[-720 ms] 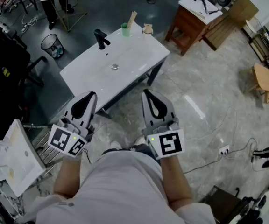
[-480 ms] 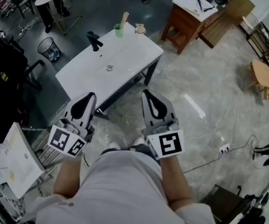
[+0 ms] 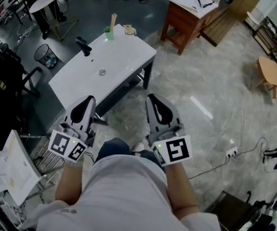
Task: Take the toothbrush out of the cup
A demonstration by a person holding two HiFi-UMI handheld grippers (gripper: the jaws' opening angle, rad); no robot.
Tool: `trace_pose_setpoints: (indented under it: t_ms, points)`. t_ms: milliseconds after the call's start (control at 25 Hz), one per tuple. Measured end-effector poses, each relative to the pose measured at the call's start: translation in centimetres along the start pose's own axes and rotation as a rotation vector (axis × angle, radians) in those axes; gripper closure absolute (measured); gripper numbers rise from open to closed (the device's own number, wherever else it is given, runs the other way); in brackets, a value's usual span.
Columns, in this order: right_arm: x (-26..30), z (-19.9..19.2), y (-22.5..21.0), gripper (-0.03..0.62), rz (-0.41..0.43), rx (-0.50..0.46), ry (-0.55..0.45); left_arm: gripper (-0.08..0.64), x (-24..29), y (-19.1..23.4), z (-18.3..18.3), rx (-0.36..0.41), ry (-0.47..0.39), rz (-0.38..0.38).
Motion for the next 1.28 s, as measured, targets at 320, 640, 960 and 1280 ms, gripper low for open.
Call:
trace_pose_setpoints:
  t_ms: [320, 640, 960, 1280]
  points:
    - [0.7, -0.9, -3.6, 0.569, -0.024, 0.018, 0.033, 0.543, 2.6, 0.7, -1.6, -0.02, 0.016, 0.033]
    - [6.4, -1.4, -8.2, 0.569, -0.026, 0.001, 0.056, 0.543, 8.1, 4.9, -2.4, -0.031, -0.002, 0.048]
    - [16.3, -3.2, -13.1, 0.569, -0.008, -0.007, 0.099, 0.543, 16.0, 11.5, -3.8, -0.043, -0.003, 0.047]
    - [27.5, -4.4, -17.4, 0.569, 0.032, -0.005, 0.163, 0.543, 23.4, 19.4, -4.2, -0.06, 0.04, 0.044]
Point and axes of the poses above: the fingertips, and each gripper's own axes: x forward along the fingers, y to its left, z out of its top, the point moved 8 cm from there along -x, backward along the fingers, and after that the axes turned 4 degrees about x, right-handed, at the moved point
